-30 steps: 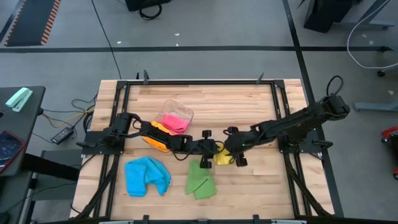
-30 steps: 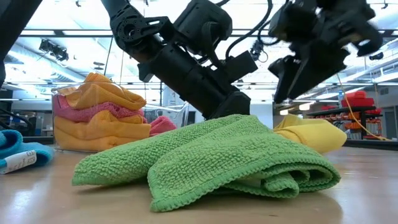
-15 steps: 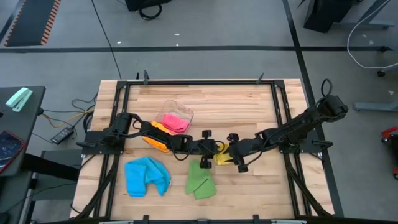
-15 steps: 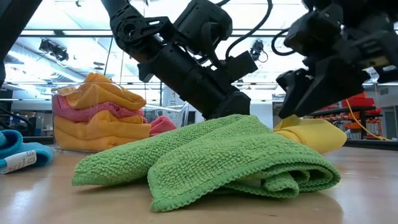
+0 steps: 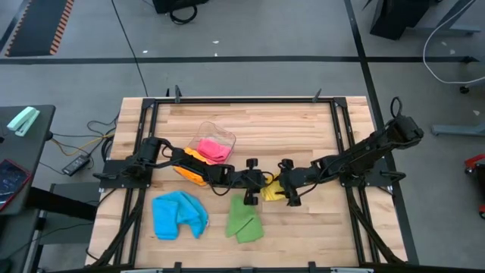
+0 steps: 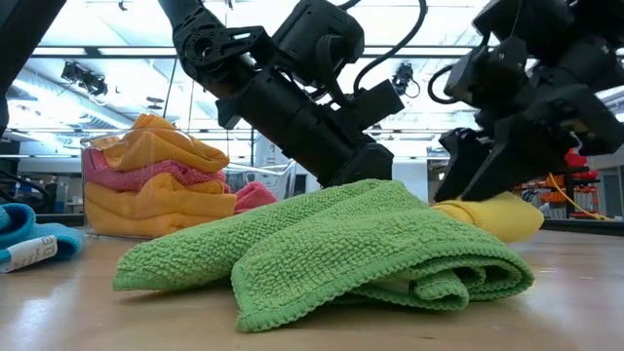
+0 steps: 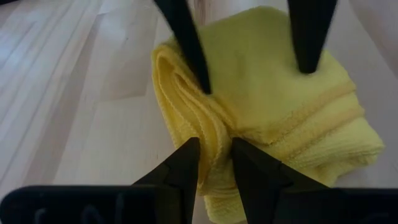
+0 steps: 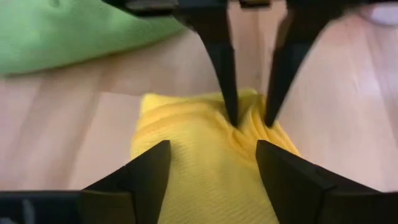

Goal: Fold microfiber towels
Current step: Fold the yellow microfiber towel

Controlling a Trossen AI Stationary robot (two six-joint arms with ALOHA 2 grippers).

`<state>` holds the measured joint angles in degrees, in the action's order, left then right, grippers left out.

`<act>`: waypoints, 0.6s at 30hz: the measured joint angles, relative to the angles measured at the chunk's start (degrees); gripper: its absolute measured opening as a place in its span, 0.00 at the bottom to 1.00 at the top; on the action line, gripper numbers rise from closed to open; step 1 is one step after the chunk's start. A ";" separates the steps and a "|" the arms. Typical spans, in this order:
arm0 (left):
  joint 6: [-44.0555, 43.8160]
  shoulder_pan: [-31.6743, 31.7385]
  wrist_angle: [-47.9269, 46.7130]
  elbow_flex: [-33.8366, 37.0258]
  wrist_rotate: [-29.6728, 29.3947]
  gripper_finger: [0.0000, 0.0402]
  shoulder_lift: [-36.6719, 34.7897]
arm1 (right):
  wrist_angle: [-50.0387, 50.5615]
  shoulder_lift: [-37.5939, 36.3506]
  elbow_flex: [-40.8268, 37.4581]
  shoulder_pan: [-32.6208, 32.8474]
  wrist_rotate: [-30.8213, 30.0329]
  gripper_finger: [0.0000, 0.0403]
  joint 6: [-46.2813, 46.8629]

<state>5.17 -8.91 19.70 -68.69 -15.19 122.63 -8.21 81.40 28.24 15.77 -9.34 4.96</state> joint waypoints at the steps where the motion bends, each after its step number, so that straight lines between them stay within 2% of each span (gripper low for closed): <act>1: 0.00 -0.04 0.02 0.00 -0.02 0.27 0.00 | 0.52 0.27 0.00 -0.17 -0.62 0.63 0.55; 6: 0.99 -0.52 -1.07 0.01 -0.03 0.27 -0.45 | 0.74 3.75 0.05 -1.14 -1.14 0.66 3.70; 11: 2.10 -2.11 -3.78 0.11 0.01 0.27 -4.47 | -0.65 6.56 0.23 -1.11 -1.99 0.65 3.91; 18: 5.06 -4.02 0.84 0.07 0.08 0.27 -5.77 | -0.86 6.50 0.17 -0.85 -1.99 0.65 4.64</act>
<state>10.23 -12.93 20.55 -68.62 -15.11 116.86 -9.07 87.90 28.41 14.92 -11.33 9.59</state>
